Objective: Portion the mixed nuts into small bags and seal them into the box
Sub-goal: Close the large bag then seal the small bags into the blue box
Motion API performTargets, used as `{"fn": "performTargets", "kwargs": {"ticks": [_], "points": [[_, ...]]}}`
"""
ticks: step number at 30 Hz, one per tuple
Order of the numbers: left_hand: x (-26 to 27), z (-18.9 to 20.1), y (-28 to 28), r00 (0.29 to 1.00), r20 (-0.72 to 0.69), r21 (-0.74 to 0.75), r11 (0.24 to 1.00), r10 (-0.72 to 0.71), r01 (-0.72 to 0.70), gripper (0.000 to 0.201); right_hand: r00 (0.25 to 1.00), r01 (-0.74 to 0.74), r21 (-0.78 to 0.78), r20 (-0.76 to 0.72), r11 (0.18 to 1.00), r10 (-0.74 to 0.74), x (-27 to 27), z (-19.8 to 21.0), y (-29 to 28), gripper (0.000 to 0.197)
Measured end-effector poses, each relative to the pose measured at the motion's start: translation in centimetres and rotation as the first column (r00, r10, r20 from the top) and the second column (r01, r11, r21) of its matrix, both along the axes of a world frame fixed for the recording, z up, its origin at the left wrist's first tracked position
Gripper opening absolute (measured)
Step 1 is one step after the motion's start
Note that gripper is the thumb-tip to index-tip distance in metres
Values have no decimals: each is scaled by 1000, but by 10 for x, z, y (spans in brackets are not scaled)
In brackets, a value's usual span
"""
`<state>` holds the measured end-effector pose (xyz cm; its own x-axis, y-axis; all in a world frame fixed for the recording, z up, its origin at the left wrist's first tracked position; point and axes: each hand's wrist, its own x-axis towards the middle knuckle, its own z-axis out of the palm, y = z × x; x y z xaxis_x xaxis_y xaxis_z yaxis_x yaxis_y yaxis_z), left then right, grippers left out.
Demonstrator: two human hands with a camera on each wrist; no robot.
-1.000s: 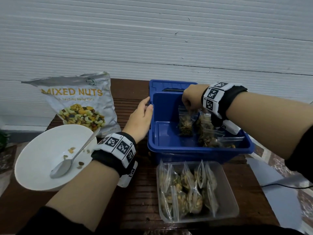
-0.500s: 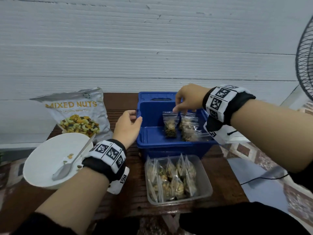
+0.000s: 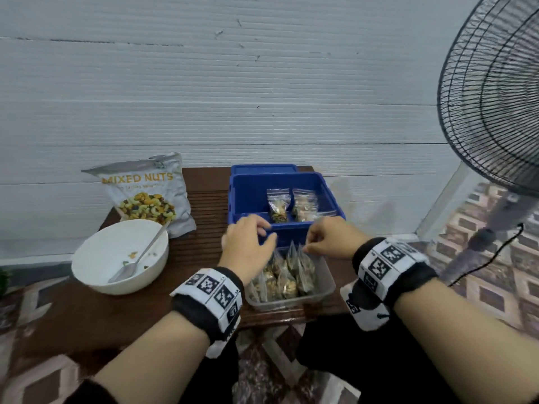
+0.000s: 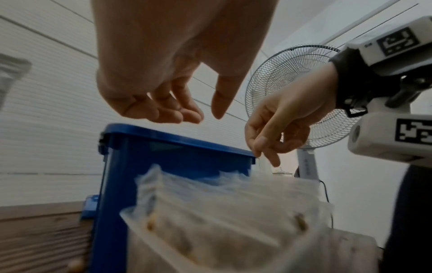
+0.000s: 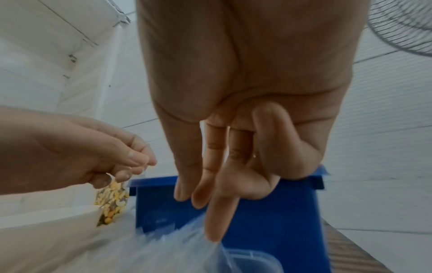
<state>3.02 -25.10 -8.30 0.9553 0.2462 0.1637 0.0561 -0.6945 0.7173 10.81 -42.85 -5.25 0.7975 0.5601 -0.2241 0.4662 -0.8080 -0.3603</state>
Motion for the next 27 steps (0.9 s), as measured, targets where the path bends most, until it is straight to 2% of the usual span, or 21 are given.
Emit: {"fn": "performTargets", "kwargs": {"ticks": [3,6,10,12,14,17,21,27], "points": [[-5,-8,-20,975,-189,45,990,-120,130,15,988,155,29,10,988,-155,-7,-25,-6,18],[-9,-15,-40,936,-323,210,954,-140,216,31,948,314,137,5,939,-318,-15,-43,-9,21],[-13,-25,-59,920,-385,428,870,-69,245,47,917,394,259,-53,882,-394,-21,-50,-13,19],[-15,-25,-63,934,-355,440,872,-50,214,39,909,415,321,-106,851,-403,-20,-49,-13,16],[-15,-23,-61,947,-314,371,910,-62,183,24,913,407,367,-129,837,-387,-19,-48,-12,14],[-17,-17,-53,956,-275,233,958,-102,169,22,945,326,405,-135,854,-298,-21,-44,-11,9],[-13,-9,-38,963,-203,5,983,-177,182,18,955,269,450,-237,852,-176,-17,-38,-13,18],[-9,12,-23,966,-129,-116,971,-225,211,13,959,252,634,-264,731,-101,-17,-28,-19,10]]}}
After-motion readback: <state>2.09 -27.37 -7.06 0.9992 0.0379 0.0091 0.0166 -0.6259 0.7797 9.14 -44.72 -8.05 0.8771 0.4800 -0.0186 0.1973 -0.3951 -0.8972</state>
